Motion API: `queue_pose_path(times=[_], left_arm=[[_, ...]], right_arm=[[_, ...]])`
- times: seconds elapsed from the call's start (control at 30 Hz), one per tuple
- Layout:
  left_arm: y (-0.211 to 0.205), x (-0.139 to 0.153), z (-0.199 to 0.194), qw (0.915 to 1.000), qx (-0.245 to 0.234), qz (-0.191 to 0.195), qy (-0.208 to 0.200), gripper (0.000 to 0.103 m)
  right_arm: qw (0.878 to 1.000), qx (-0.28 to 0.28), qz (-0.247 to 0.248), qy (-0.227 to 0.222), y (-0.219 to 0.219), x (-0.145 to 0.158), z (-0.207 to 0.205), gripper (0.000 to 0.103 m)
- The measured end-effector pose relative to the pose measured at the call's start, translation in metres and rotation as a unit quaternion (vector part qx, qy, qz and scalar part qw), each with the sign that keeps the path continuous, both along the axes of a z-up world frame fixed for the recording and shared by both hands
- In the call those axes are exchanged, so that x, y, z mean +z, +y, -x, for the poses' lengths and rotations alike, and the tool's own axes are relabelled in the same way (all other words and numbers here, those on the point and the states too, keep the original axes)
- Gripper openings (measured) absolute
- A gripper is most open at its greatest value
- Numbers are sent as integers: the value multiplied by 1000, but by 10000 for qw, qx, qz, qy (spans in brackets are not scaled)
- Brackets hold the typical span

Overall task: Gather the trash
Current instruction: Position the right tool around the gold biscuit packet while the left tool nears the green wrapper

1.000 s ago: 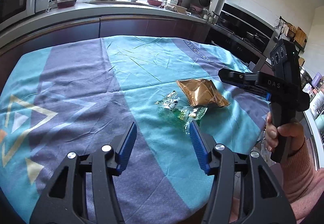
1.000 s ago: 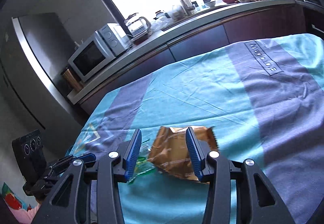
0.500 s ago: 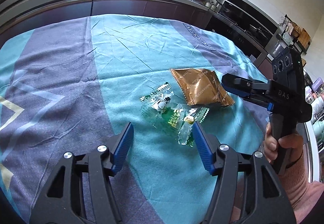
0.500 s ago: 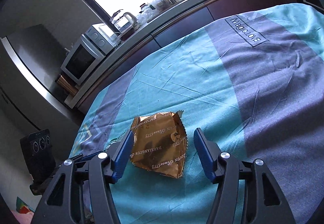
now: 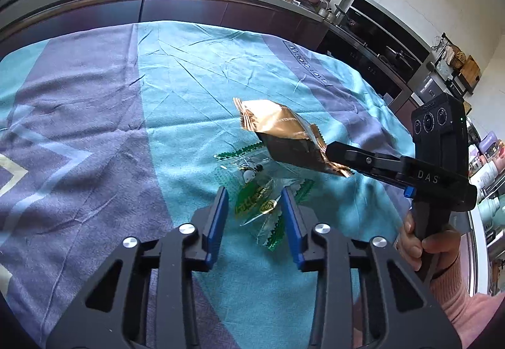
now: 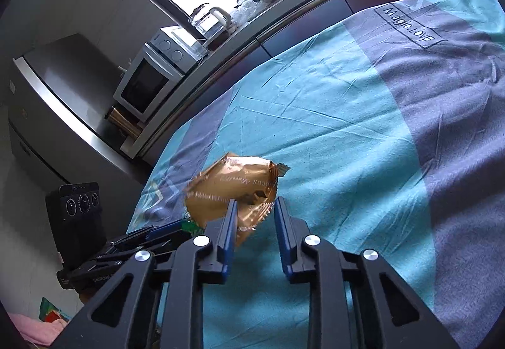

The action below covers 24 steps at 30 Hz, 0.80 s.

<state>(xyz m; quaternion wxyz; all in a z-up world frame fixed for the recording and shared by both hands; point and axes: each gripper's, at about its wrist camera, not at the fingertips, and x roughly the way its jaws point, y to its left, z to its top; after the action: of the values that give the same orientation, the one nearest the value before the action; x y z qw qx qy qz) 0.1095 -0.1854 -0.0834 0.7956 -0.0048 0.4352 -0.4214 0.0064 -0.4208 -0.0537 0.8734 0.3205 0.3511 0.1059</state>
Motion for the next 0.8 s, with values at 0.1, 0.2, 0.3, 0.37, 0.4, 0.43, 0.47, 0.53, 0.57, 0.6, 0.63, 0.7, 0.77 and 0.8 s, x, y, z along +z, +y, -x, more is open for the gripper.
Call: queue_pose_path(times=[0.1,0.2,0.3,0.37,0.4,0.43,0.47,0.53,0.57,0.6,0.63,0.7,0.77,0.8], left_arm=[[4,-1,-1,9999,-30,0,112,6],[8,-4,-1,9998,-41,28,178,6],[9,-5,0,9998,-50,28,195,10],[10,-4,-2,9997,-60,67,223,22],[10,-4,-2,9997,-64,85,226,29],[9,-4,-2,9997,-64,86,217,32],[9,-4,-2,9997,-51,80,210,36],[10,-5,-1,9996,-66,85,244,37],[10,-5,-2,9995,-79,104,279,37],[9,-6,-2,9993,-108,131,321,39],[9,-6,-2,9990,-153,159,377,40],[6,-8,-1,9986,-214,184,455,46],[3,-8,1,9986,-242,170,436,46],[2,-8,2,9987,-250,154,421,46]], right_arm=[[9999,69,-147,-43,3,-1,-1,12],[9998,128,-172,-49,8,-1,-4,10],[9996,156,-219,-34,10,-1,-6,11],[9994,160,-319,-44,8,-1,-8,14],[9992,133,-381,-54,7,-1,-9,19],[9992,94,-393,-46,5,-1,-9,29],[9992,69,-381,-44,4,-1,-10,37],[9992,49,-390,-37,3,-1,-13,40],[9992,43,-398,-26,2,-1,-14,41],[9992,12,-395,-7,1,-2,-16,43],[9991,-8,-414,3,0,-2,-17,46],[9991,-39,-424,33,0,-3,-21,47],[9991,0,-431,22,3,-3,-23,48],[9991,18,-419,24,5,-3,-25,48]])
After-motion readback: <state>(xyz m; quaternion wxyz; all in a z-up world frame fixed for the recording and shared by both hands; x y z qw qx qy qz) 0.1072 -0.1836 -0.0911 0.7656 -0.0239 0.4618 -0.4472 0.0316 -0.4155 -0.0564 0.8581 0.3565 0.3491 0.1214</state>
